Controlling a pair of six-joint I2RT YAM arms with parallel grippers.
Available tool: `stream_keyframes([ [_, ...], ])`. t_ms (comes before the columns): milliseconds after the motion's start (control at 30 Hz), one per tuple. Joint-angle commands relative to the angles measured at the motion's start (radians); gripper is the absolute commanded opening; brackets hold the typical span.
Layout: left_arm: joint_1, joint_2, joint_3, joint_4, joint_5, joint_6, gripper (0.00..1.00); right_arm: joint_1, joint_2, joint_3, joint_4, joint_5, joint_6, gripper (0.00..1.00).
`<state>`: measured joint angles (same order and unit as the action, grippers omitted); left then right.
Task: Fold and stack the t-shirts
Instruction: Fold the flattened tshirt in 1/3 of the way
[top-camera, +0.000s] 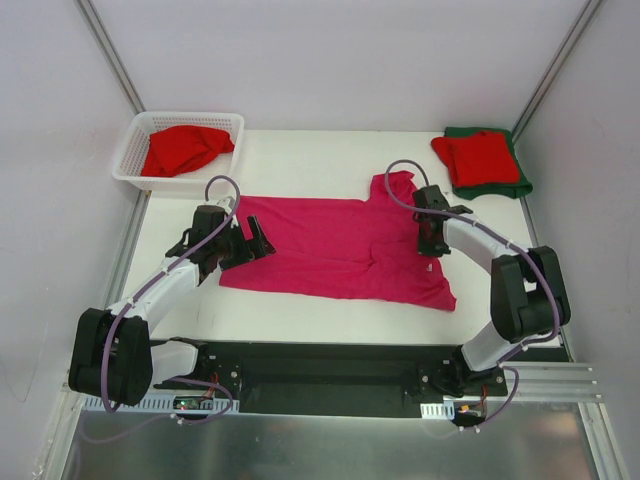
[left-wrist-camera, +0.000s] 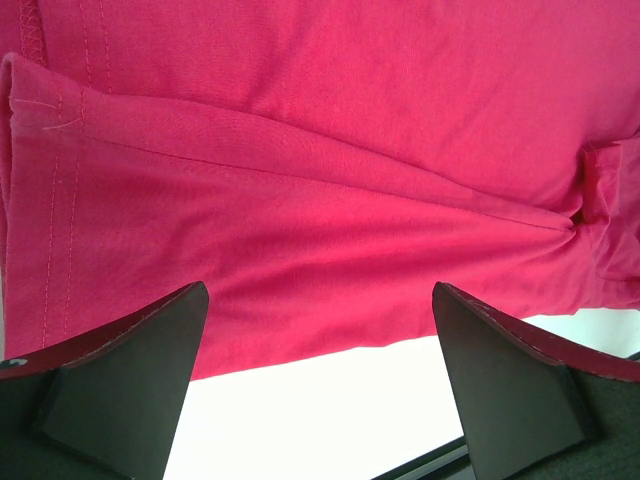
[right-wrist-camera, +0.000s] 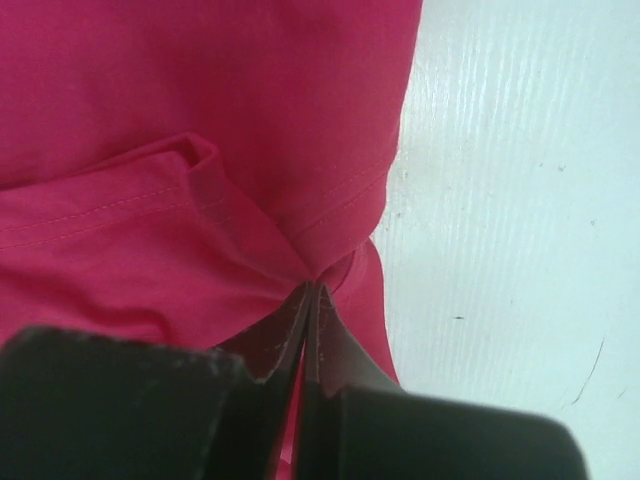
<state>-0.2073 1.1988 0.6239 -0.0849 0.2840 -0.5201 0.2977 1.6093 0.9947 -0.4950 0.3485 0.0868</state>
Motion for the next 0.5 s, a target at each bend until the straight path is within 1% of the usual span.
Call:
stream_keyframes([
  [0,0.009,-0.016,-0.003,0.025,0.007,0.008,0.95,-0.003,-0.118,0.03,0.024,-0.039,-0.01,0.01],
  [100,0.009,-0.012,-0.003,0.025,0.01,0.006,0.96,-0.003,-0.173,0.032,0.003,-0.069,-0.016,0.01],
  [200,0.009,-0.008,-0.001,0.027,0.014,0.005,0.95,-0.003,-0.241,-0.014,0.01,-0.16,-0.009,0.01],
  [300,0.009,-0.007,0.003,0.027,0.017,0.003,0.95,-0.003,-0.302,-0.079,0.026,-0.273,0.013,0.01],
  [333,0.009,-0.005,0.005,0.027,0.017,0.005,0.95,-0.003,-0.322,-0.097,0.038,-0.339,0.022,0.01],
  [367,0.009,-0.005,0.008,0.027,0.021,0.005,0.95,-0.005,-0.34,-0.117,0.047,-0.392,0.052,0.01],
  [400,0.009,-0.005,0.008,0.027,0.02,0.005,0.95,-0.005,-0.359,-0.17,0.059,-0.472,0.07,0.01],
  [467,0.009,-0.004,0.008,0.028,0.021,0.005,0.95,-0.005,-0.416,-0.226,0.105,-0.54,0.131,0.01],
])
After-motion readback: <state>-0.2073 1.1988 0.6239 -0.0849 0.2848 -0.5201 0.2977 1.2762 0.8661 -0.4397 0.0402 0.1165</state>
